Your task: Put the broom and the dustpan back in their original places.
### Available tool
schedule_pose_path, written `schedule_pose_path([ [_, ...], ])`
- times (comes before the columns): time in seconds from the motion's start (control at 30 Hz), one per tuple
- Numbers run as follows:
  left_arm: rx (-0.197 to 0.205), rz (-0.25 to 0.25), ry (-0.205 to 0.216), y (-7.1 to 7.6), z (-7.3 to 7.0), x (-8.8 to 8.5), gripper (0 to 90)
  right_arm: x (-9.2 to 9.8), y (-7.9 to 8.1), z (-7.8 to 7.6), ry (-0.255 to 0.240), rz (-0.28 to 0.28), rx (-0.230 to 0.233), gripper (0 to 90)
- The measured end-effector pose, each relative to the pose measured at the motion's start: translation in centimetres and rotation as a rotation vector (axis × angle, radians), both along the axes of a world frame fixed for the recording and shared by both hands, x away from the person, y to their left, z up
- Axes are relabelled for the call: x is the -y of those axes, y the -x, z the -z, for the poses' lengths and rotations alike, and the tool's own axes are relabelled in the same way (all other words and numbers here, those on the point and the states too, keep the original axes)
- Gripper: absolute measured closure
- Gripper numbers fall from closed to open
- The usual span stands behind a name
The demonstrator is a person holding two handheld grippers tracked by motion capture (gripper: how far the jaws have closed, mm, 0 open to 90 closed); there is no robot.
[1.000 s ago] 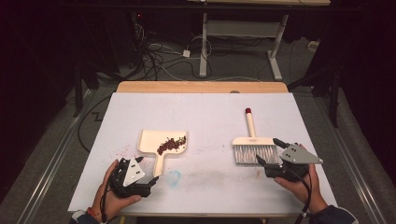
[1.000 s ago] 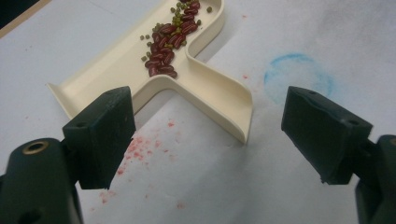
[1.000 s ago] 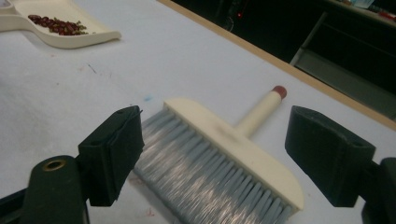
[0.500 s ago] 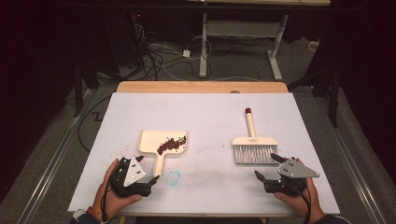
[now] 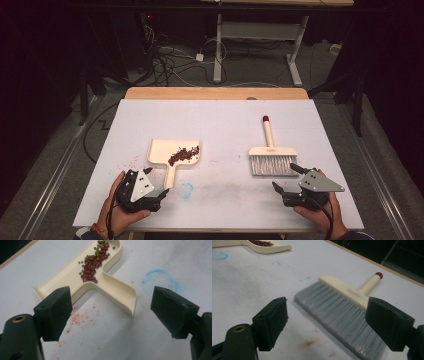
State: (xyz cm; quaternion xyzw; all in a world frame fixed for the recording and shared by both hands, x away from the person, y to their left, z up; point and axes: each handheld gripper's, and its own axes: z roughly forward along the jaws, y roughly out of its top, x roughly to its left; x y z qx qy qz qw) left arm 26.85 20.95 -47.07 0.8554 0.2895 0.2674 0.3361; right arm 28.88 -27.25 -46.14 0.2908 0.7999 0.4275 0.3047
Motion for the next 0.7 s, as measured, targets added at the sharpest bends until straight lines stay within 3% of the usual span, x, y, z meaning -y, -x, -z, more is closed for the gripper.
schedule_pose_path([
  [0.7, 0.001, 0.002, 0.01, -0.01, 0.0, 0.15, 17.0, -0.02, 0.15, -0.35, 0.01, 0.006, 0.018, 18.3],
])
